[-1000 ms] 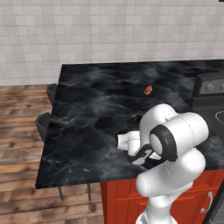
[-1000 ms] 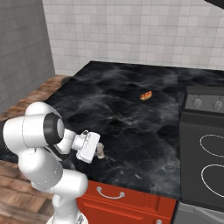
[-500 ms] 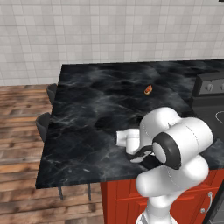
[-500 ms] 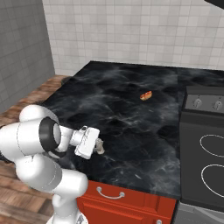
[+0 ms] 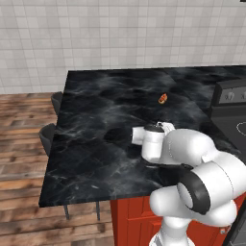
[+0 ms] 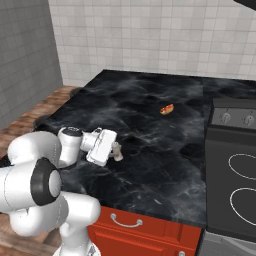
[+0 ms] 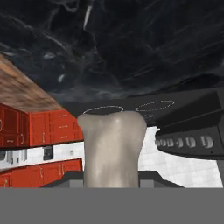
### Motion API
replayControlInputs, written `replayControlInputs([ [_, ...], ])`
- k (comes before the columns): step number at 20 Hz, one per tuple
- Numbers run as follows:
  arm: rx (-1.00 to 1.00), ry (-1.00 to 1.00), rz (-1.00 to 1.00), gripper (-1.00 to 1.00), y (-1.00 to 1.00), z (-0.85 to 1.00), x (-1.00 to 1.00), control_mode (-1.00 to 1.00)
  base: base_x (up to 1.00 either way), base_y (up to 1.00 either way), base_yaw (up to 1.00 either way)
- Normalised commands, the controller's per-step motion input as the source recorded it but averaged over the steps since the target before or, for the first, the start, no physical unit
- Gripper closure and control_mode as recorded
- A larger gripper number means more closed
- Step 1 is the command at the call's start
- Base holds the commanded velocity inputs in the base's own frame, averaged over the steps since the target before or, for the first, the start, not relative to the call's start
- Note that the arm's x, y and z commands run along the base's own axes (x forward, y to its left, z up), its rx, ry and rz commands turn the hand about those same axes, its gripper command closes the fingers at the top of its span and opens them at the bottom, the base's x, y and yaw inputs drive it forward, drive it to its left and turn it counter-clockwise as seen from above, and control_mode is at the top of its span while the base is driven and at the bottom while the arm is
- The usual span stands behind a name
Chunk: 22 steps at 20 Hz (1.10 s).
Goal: Pick the candle and jar from the dining table and place them in the open cabinet. Close the cabinet after placing the objects.
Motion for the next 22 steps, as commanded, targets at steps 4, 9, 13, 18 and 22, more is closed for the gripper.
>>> replayControlInputs([
  [4,0.00,0.01,0.00,1.00,-0.27,0.65,-0.14,-1.00,0.00,0.00,0.00],
  [9,0.01,0.03,0.00,1.00,-0.17,0.61,-0.13,-1.00,0.00,0.00,0.00],
  [13,0.01,0.05,0.00,1.00,-0.08,0.63,-0.15,-1.00,0.00,0.00,0.00],
  [18,0.00,0.04,0.00,1.00,-0.01,0.32,-0.07,-1.00,0.00,0.00,0.00],
  [22,0.00,0.01,0.00,1.00,0.00,0.00,0.00,-1.00,0.00,0.00,0.00],
])
